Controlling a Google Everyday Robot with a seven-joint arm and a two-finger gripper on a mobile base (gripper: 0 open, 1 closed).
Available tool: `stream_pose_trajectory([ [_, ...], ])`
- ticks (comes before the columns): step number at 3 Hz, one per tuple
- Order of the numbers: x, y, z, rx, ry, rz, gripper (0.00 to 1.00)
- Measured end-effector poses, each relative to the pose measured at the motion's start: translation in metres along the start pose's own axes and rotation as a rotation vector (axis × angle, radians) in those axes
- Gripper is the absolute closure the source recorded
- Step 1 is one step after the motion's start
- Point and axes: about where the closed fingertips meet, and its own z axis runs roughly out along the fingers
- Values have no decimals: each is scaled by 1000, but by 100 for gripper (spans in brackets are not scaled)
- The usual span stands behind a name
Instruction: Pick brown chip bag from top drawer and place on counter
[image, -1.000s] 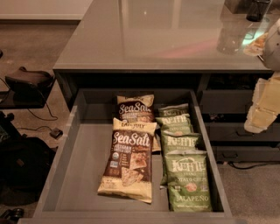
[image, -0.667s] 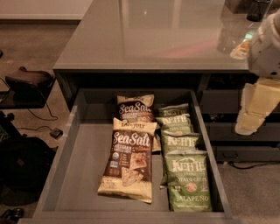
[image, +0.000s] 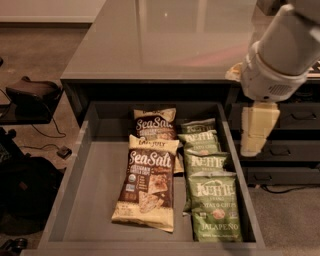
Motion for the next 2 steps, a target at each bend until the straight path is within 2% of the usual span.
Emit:
stream_pose_trajectory([
  [1,-5,-14,25,-1,-18,-25,0],
  [2,-3,-27,43,25,-30,-5,0],
])
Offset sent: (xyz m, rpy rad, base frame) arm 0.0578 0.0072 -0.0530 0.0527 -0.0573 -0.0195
